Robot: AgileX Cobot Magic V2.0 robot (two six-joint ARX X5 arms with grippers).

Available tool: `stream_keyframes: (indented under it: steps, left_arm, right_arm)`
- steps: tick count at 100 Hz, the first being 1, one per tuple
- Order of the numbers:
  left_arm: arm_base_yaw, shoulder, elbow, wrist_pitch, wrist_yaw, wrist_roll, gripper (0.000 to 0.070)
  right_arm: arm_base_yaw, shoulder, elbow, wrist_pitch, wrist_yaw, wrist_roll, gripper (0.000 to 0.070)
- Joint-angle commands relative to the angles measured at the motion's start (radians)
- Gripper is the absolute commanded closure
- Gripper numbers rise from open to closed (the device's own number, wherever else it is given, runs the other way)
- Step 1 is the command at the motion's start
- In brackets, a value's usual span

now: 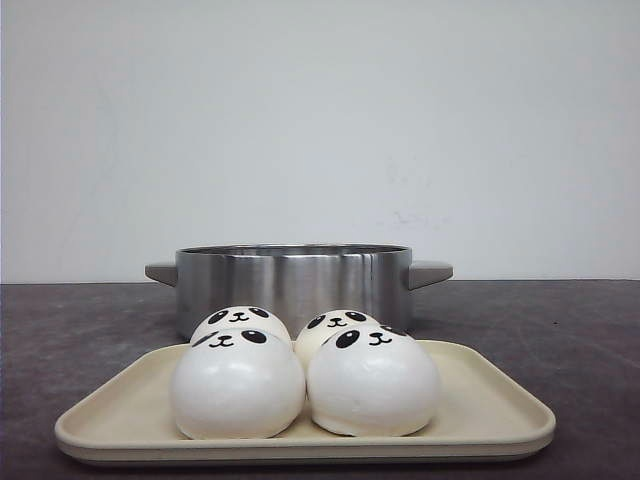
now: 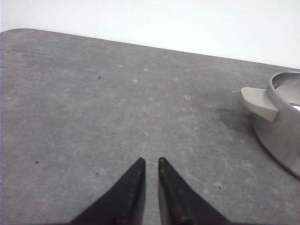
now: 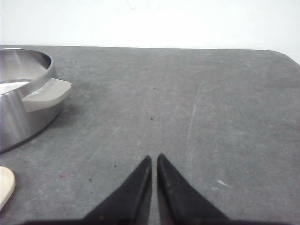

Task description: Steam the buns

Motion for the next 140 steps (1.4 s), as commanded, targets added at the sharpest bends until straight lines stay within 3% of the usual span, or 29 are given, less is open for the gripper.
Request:
stream_keyframes:
  steps: [1, 94, 122, 140]
  left_arm:
    - [0.002, -0.001, -0.018, -0.005, 0.002, -0.002, 0.0700]
    - [0.002, -0.001, -0.018, -0.005, 0.002, -0.002, 0.0700]
    - [0.002, -0.001, -0.018, -0.004, 0.002, -0.002, 0.0700]
    - [0.002, -0.001, -0.013, 0.003, 0.002, -0.043, 0.0700]
  right_arm:
    - [0.000, 0.000, -0.003, 0.007, 0.001, -0.008, 0.0687]
    - [0.000, 0.000, -0.003, 0.007, 0.000, -0.007, 0.0687]
    - [0.000, 0.000, -0.003, 0.018, -0.003, 0.086, 0.0687]
    - [0.000, 0.000, -0.003, 0.135, -0.003, 0.138, 0.0687]
